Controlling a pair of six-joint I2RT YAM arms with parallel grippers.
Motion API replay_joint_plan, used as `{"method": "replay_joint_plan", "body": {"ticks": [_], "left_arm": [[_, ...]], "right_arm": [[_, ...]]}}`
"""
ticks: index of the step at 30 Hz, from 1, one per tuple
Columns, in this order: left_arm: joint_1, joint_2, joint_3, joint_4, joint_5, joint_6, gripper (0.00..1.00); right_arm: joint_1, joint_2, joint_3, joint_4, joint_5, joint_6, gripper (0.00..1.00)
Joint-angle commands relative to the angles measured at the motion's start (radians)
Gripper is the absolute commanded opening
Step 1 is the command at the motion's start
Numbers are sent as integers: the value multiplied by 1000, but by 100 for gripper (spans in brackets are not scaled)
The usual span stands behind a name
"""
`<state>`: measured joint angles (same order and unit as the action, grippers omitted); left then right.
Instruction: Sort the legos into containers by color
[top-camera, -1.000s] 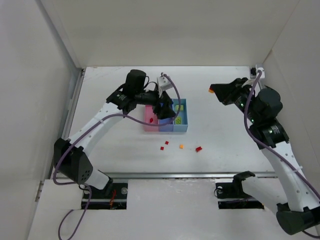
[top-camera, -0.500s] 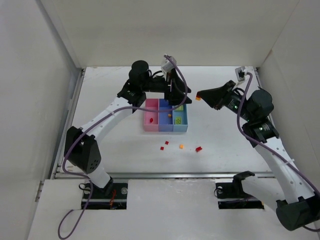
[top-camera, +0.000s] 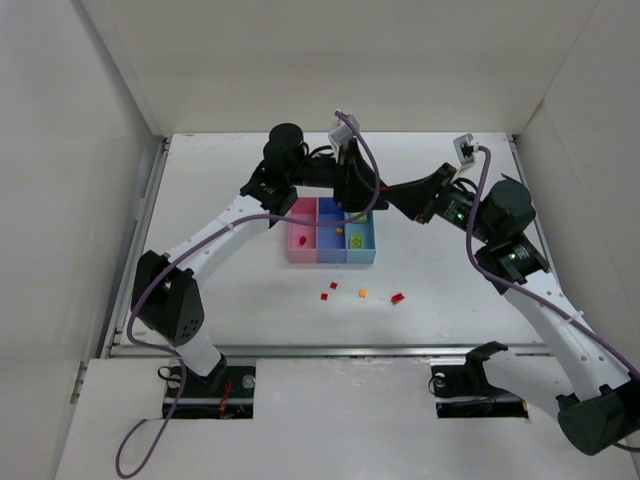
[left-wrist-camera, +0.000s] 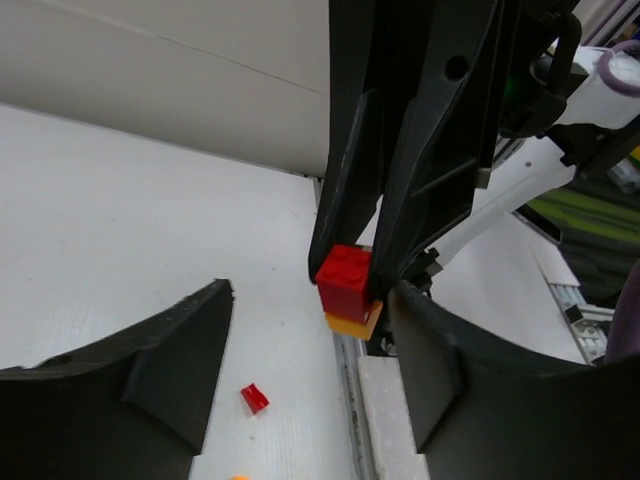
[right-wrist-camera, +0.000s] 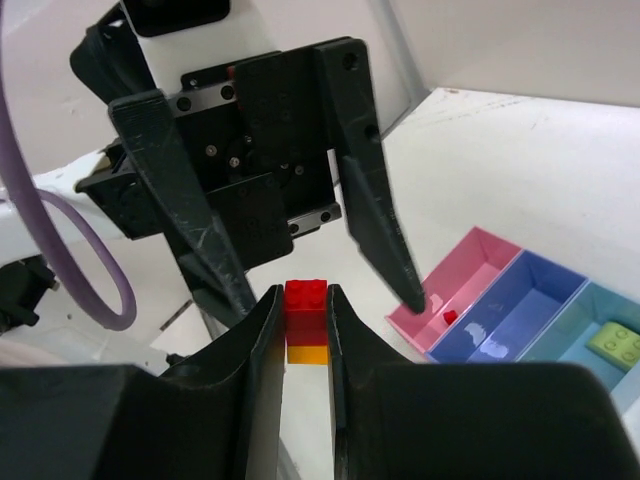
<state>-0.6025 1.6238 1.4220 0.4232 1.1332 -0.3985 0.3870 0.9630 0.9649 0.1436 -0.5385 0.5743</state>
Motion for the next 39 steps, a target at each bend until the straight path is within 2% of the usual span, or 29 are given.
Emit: {"method": "replay_joint_plan", "body": {"ticks": [1,4,6,9,10,14,17,22,25,27,30,31,39], "left_arm": [[-6,-12,46,58,31,-40,55],[-16,-12,46,58,51,-40,49],[-16,-12,46,58,51,-40,41],[-16,-12,46,58,63,-49,39],[-16,-12,37,58,74,-49,41],[-16,-21,28,58,74,-59,58],[-16,-30,28,58,74,-59,59],[-16,-30,28,58,62,-77,41],[-16,-30,28,58,50,-88,36],[-16,-30,37,58,40,-88,28],[-16,-21,37,58,40,-99,11],[-16,-21,37,58,40,-99,0],[-16,-50,-28,58,51,-108,0]], "right_arm": [[18,0,41,65,11,-1,0],[18,0,41,65,20,-1,0],[18,0,41,65,20,-1,0],[18,-9,41,65,29,-1,0],[18,-9,41,65,41,-1,0],[18,-18,41,65,41,-10,0],[18,-18,51,65,41,-10,0],[18,-18,51,65,41,-10,0],[18,-18,51,65,32,-10,0],[18,-18,51,65,32,-10,0],[18,-18,51,65,32,-10,0],[18,-18,51,65,32,-10,0],[18,-38,84,65,86,-10,0]]}}
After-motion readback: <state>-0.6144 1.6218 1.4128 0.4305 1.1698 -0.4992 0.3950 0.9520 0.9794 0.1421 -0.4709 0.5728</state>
